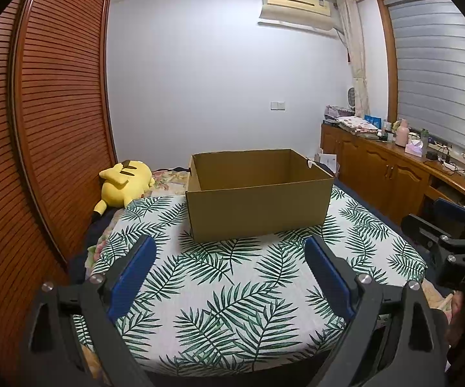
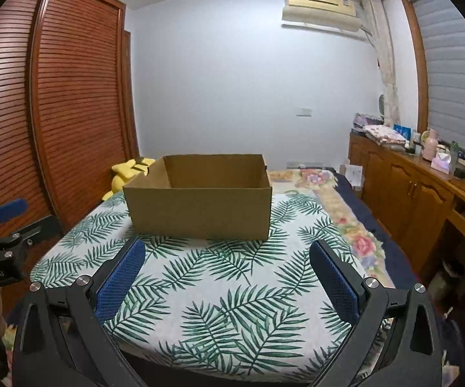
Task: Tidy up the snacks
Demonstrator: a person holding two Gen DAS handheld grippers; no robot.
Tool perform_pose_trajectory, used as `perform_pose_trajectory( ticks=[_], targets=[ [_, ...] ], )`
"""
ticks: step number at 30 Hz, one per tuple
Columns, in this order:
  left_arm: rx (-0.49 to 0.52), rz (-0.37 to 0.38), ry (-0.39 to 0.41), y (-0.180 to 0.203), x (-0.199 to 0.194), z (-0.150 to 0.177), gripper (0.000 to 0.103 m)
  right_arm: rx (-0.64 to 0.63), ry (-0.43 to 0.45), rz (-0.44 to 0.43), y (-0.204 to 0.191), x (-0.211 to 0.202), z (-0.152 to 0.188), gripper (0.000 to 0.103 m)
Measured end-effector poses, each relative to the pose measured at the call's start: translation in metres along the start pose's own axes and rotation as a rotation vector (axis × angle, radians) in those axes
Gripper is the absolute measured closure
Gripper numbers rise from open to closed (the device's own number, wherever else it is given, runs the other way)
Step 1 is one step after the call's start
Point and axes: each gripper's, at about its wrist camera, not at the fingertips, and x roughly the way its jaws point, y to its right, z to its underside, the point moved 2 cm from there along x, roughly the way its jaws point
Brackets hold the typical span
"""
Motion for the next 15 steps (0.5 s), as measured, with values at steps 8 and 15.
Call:
perform_pose_trajectory(
  ticks=[8, 15],
  targets=[
    [-0.003, -0.003, -0.009, -0.0011, 0.0016, 0.0029, 0.009, 0.003, -0.002, 0.005, 0.0026, -0.001, 0.0028, 0.0],
    [-0.01, -0.002, -0.006, -0.0018, 0.0009, 0.0028, 0.009, -0.001, -0.001, 0.008, 0.0022, -0.0023, 0.0026, 0.0]
  ],
)
